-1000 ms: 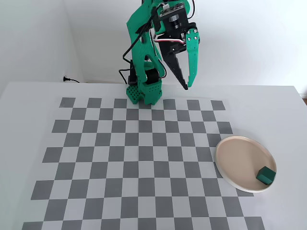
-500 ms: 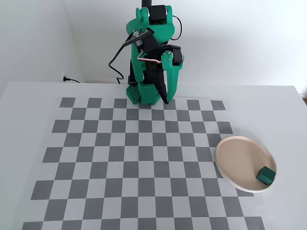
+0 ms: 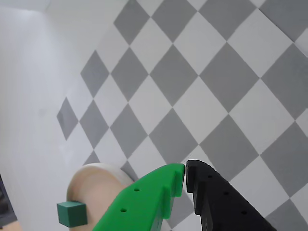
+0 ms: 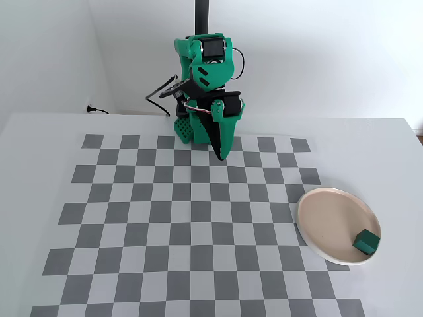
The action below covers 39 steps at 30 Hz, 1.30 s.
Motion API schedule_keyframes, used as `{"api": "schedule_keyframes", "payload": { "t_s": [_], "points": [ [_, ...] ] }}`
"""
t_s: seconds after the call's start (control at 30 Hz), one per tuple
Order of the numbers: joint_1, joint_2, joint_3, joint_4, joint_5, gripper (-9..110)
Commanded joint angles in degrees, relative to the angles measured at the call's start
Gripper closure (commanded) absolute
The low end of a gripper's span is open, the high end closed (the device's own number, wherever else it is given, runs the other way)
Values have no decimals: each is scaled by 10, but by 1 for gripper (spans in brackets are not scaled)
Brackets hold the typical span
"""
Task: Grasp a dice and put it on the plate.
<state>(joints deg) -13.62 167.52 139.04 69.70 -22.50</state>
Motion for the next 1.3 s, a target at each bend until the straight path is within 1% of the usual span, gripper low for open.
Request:
{"api": "schedule_keyframes", "payload": {
  "t_s": [0.0, 0.2, 0.3, 0.53, 0.67, 0.77, 0.97, 1.2, 1.27],
  "points": [
    [19, 12, 16, -21, 33, 106],
    [34, 95, 106, -30, 45, 106],
    [44, 102, 121, -29, 65, 106],
    [96, 66, 131, -48, 155, 106],
    [120, 127, 165, -34, 202, 106],
    [130, 235, 226, -8, 204, 106],
    [171, 236, 258, -15, 215, 106],
    [171, 236, 345, -63, 256, 106],
    [167, 236, 355, -73, 247, 106]
  ]
}}
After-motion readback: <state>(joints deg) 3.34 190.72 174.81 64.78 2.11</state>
